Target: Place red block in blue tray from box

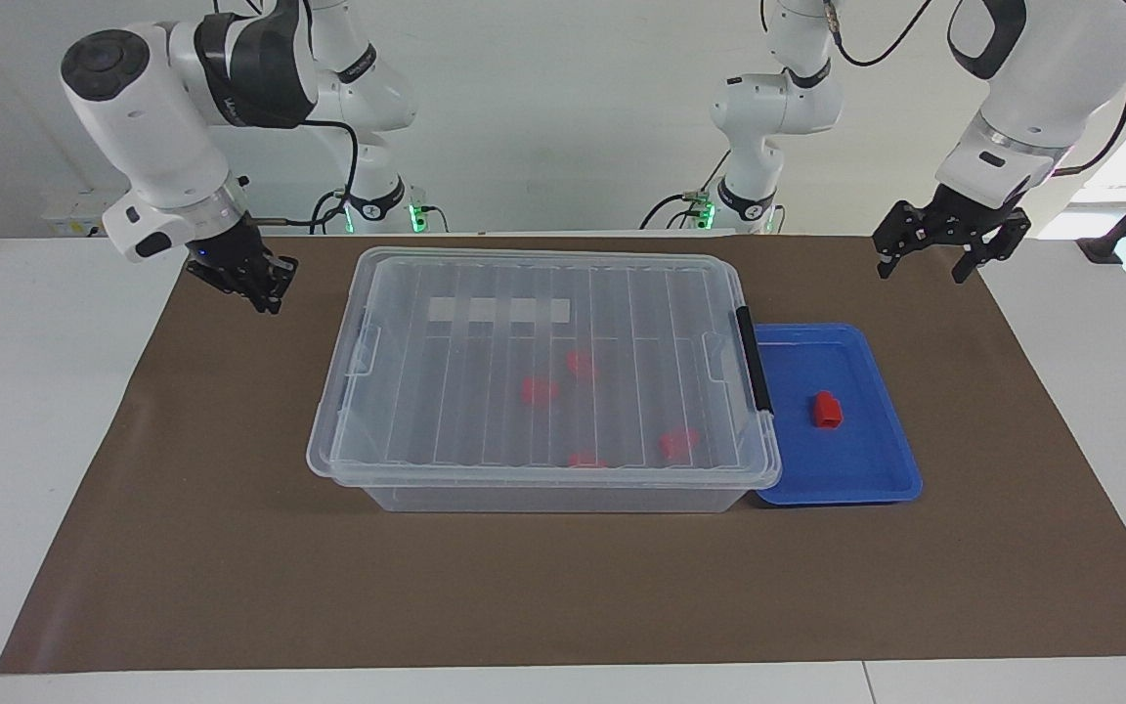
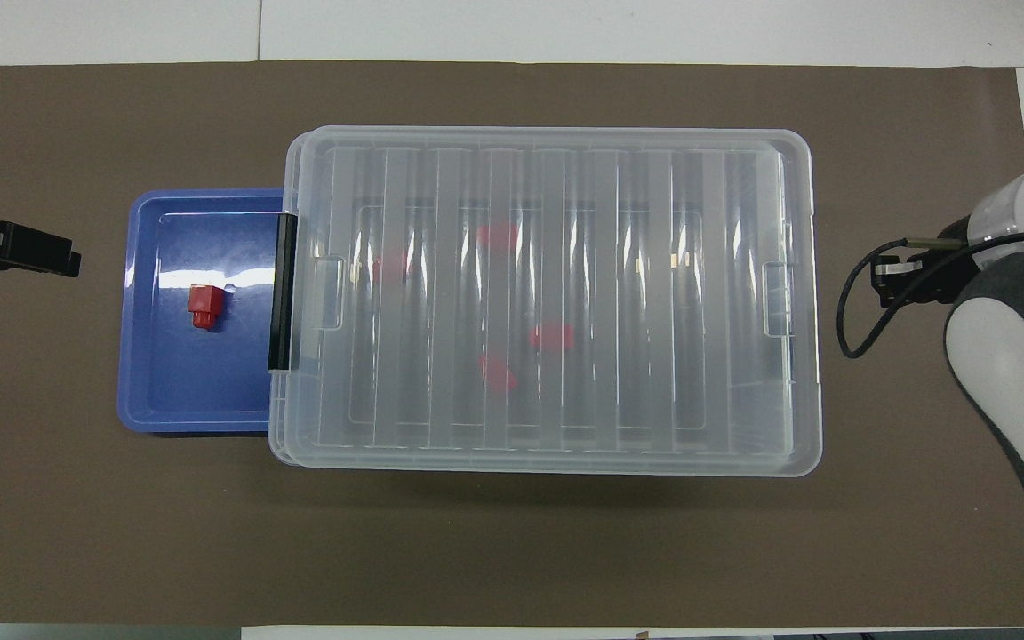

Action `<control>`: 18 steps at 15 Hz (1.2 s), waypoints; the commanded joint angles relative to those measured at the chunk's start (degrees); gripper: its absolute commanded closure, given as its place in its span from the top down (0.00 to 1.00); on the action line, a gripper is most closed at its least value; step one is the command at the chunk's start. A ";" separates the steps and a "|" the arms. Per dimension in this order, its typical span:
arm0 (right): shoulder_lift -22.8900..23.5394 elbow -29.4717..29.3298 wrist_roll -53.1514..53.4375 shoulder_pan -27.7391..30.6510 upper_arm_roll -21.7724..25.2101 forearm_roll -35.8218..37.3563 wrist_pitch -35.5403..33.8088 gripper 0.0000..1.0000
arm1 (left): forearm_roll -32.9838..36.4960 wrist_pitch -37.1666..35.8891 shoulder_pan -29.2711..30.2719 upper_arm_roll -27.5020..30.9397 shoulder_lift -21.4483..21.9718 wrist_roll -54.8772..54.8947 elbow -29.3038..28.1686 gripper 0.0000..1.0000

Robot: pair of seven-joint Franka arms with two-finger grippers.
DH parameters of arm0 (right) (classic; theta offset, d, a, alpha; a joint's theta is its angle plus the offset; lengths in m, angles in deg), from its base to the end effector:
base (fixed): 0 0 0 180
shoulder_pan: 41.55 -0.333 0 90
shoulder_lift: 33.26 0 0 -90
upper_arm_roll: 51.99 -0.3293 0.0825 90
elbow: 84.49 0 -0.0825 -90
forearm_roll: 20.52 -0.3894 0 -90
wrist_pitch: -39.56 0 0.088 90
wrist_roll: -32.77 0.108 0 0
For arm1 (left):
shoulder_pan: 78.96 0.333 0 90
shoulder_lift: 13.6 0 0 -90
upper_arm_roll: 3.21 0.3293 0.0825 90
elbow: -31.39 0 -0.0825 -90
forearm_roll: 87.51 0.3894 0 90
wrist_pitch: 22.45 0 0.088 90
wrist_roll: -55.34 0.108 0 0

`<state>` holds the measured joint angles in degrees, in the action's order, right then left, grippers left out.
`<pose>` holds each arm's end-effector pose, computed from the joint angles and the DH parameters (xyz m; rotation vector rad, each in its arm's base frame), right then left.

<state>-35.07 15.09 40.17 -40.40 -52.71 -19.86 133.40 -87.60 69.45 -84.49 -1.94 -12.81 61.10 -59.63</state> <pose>0.5494 -0.0052 0.5801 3.1166 -0.2115 -0.1059 0.5572 -0.0416 0.6390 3.1278 -0.2741 0.0458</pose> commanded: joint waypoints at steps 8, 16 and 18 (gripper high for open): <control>1.37 -10.63 -1.07 0.61 0.11 1.01 -10.43 1.00 | -0.01 -0.85 0.17 -0.04 0.00 -0.13 0.23 1.00; 1.28 -10.29 -1.33 0.79 0.02 1.01 -8.23 1.00 | -0.01 -1.20 0.17 -0.04 0.00 -0.13 0.23 1.00; 1.29 -9.59 -2.12 0.79 0.02 0.92 -7.36 1.00 | -0.01 -0.94 0.17 -0.04 0.00 -0.13 0.23 1.00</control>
<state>-34.44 6.00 40.04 -40.34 -52.23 -19.30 125.20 -87.60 69.34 -84.49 -1.93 -12.81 61.10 -59.63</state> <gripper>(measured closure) 0.000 0.000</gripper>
